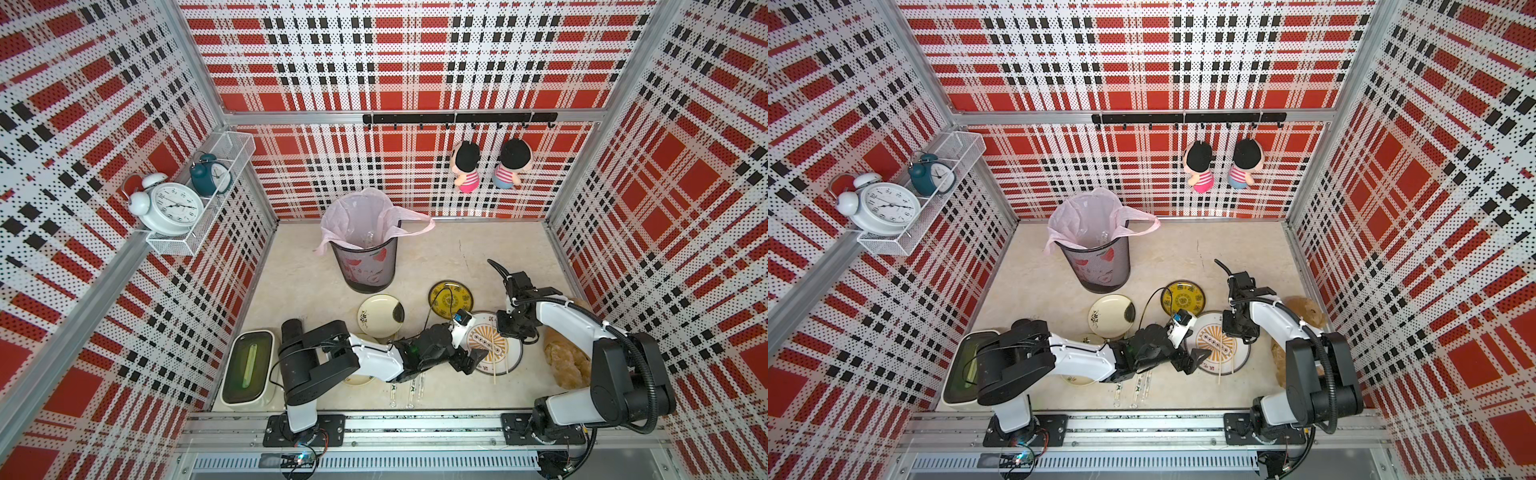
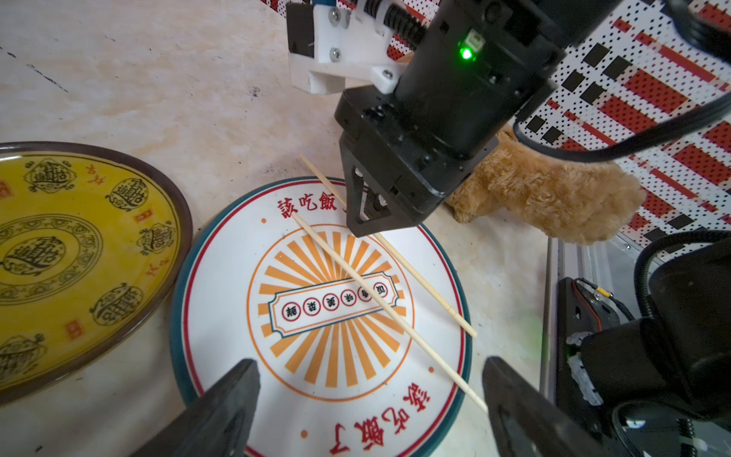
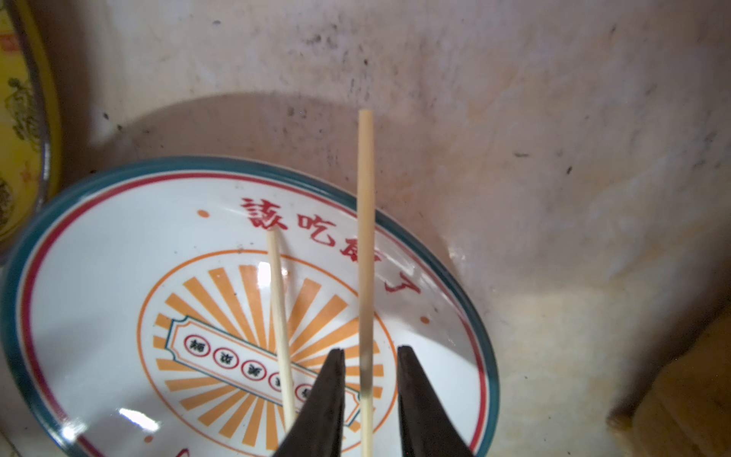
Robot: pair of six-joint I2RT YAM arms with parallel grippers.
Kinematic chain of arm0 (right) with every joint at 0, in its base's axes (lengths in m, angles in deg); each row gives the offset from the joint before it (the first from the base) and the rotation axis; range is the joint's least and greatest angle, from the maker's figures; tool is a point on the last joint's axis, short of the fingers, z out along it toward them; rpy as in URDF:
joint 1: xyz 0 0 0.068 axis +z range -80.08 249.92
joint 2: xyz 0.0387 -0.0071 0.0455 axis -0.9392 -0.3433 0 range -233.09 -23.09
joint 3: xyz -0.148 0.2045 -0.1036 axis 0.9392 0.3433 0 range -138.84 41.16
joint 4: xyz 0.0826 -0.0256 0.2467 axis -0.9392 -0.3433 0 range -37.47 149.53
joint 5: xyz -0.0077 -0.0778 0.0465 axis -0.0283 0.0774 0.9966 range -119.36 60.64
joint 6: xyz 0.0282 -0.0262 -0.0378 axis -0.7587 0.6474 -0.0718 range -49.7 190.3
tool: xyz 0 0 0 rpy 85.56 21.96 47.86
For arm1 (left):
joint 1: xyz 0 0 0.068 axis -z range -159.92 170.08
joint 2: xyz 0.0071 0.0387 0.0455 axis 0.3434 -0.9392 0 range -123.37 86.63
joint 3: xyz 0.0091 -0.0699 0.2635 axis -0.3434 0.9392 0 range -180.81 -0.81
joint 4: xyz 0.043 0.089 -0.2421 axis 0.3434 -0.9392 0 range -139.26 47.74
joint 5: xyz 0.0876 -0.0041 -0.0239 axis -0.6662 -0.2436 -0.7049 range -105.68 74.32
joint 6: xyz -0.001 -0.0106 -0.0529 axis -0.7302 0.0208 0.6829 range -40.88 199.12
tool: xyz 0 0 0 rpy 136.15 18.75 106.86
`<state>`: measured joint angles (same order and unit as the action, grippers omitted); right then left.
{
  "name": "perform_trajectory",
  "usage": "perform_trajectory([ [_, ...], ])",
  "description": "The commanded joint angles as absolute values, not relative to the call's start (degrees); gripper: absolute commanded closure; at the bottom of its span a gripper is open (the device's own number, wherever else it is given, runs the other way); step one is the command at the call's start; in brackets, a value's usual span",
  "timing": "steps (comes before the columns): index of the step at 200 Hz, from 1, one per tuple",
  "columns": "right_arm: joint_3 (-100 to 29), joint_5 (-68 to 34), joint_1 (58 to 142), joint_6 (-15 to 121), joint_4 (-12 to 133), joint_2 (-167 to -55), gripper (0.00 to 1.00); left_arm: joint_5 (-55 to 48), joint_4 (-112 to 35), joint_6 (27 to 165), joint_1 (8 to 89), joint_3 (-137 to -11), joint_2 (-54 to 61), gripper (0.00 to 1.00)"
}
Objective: Remove the packaging of disposable chopsticks
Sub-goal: Adjust the chopstick at the plate.
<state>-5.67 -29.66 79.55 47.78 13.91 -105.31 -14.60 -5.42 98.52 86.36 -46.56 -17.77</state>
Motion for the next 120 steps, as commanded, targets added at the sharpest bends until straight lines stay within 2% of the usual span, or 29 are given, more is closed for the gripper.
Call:
perform_trajectory([
  [1, -5.19, -30.24, 79.85, 47.78, 13.73, -103.91, 0.71, -14.21, -3.85, 98.97, 85.93, -45.71, -16.98, 0.09],
  [31, -5.5, -30.35, 79.85, 47.91, 13.64, -103.49, 0.69, -14.28, -3.76, 98.98, 85.83, -45.53, -16.82, 0.09],
  [71, -5.79, -28.13, 79.94, 48.17, 14.09, -95.35, 0.56, -14.75, -3.41, 99.07, 85.56, -44.85, -16.05, 0.09],
  [97, -5.29, -28.12, 81.23, 46.05, 13.76, -90.11, 0.59, -14.85, -3.06, 99.22, 85.0, -44.08, -15.28, 0.09],
  [120, -3.63, -26.72, 85.56, 42.67, 14.49, -88.71, 0.6, -14.87, -2.65, 99.42, 84.72, -43.27, -14.41, 0.09],
])
